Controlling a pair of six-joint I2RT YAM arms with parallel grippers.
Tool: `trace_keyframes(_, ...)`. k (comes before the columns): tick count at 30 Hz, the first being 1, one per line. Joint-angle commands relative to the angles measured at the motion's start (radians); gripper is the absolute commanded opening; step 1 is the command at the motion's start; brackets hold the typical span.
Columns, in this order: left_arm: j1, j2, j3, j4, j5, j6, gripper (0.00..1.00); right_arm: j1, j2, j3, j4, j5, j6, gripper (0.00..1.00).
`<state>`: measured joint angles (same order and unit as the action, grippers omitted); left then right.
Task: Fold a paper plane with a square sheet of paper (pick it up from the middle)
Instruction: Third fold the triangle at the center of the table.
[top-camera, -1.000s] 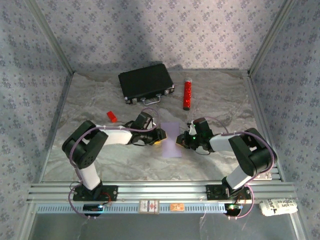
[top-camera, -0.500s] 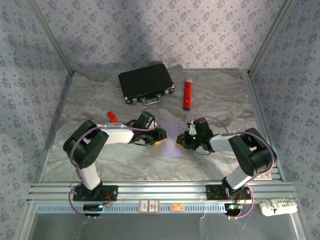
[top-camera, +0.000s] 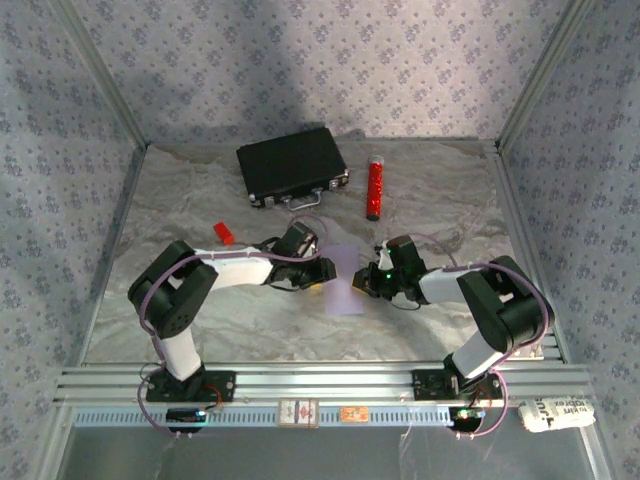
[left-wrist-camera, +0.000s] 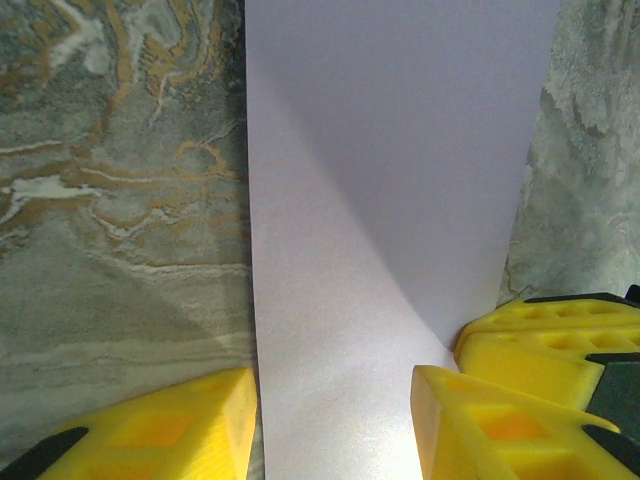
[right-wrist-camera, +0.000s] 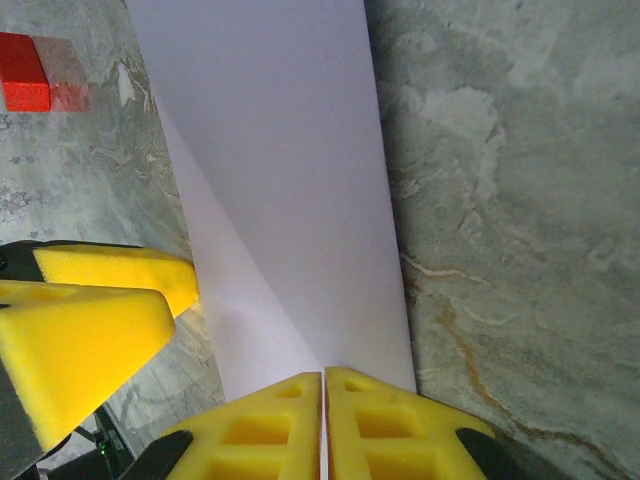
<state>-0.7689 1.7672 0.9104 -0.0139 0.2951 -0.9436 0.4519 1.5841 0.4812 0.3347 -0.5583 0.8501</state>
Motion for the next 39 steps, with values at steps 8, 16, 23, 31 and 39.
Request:
trace_keyframes(8,-0.003,0.061,-0.008,0.092,0.085,-0.057,0.41,-0.011,0.029,-0.036,-0.079,0.025,0.001,0.11)
trace_keyframes(16,0.005,0.040,-0.059,0.195,0.105,-0.108,0.40,-0.013,0.023,-0.047,-0.079,0.025,0.001,0.11)
trace_keyframes(23,0.019,0.028,-0.088,0.263,0.118,-0.129,0.40,-0.015,0.021,-0.047,-0.081,0.028,0.002,0.11)
trace_keyframes(31,0.022,0.029,-0.090,0.277,0.131,-0.123,0.37,-0.015,0.021,-0.047,-0.086,0.031,0.003,0.11)
trace_keyframes(39,0.024,0.005,-0.106,0.299,0.123,-0.119,0.38,-0.015,0.018,-0.045,-0.091,0.031,0.003,0.11)
